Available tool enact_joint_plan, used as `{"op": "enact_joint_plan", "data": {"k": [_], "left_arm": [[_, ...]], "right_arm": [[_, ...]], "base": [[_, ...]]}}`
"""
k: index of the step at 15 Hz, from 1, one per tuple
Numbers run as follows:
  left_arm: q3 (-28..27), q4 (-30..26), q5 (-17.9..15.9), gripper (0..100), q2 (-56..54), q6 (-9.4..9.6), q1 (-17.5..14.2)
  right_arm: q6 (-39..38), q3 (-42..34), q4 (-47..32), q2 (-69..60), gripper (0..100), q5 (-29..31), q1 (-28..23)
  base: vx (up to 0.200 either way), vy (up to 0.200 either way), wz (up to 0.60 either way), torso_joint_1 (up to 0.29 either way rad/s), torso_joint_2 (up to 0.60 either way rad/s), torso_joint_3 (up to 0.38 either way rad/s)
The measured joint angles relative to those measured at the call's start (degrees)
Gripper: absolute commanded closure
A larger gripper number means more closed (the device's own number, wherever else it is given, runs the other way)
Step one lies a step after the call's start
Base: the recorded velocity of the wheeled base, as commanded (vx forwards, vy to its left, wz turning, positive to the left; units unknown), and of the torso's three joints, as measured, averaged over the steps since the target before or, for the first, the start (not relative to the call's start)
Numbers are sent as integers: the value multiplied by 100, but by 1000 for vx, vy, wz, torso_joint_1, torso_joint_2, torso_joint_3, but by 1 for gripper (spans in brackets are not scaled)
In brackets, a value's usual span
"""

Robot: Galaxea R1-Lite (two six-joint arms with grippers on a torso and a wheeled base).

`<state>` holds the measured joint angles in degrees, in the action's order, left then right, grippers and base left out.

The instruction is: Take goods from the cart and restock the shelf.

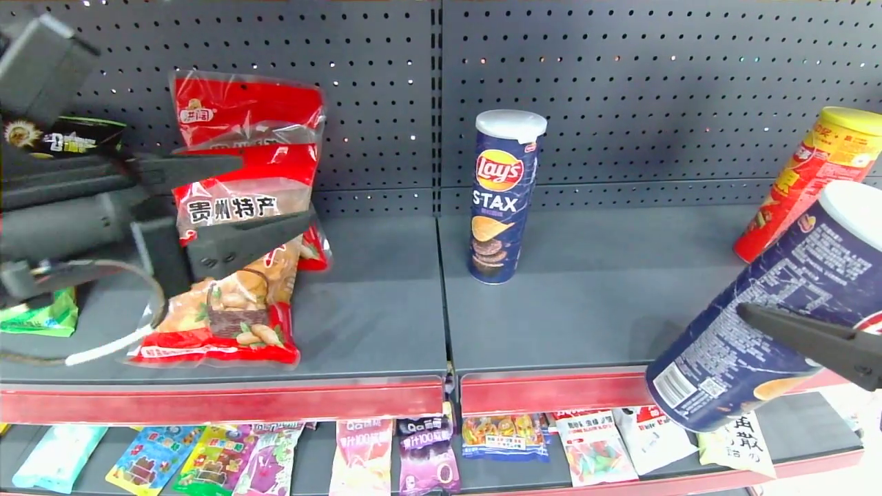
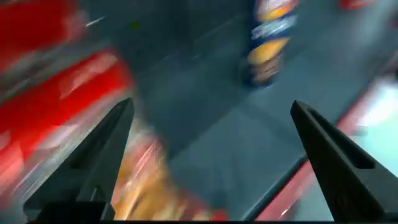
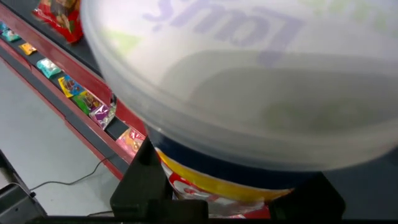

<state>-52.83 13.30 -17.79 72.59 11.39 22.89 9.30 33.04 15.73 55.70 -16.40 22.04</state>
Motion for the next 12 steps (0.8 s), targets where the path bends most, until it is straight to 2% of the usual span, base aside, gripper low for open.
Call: {"op": "enact_joint_plan", "data": {"k": [1, 4, 8, 12], "left_arm": [[-433, 0, -375, 0, 488, -50, 105], [-1576, 2, -1174, 0, 1757, -83, 260], [-2464, 5, -1741, 0, 2778, -83, 321], [-3010, -2, -2281, 0, 3394, -83, 317]], "right_arm": [[5, 37, 4, 26, 100, 63, -5], [9, 158, -2, 78, 100, 236, -16], [6, 174, -2, 113, 100, 307, -18], [6, 185, 0, 155, 100, 318, -46]], "base": [[0, 0, 0, 0, 0, 0], [0, 0, 0, 0, 0, 0], [0, 0, 0, 0, 0, 0], [0, 0, 0, 0, 0, 0]]}}
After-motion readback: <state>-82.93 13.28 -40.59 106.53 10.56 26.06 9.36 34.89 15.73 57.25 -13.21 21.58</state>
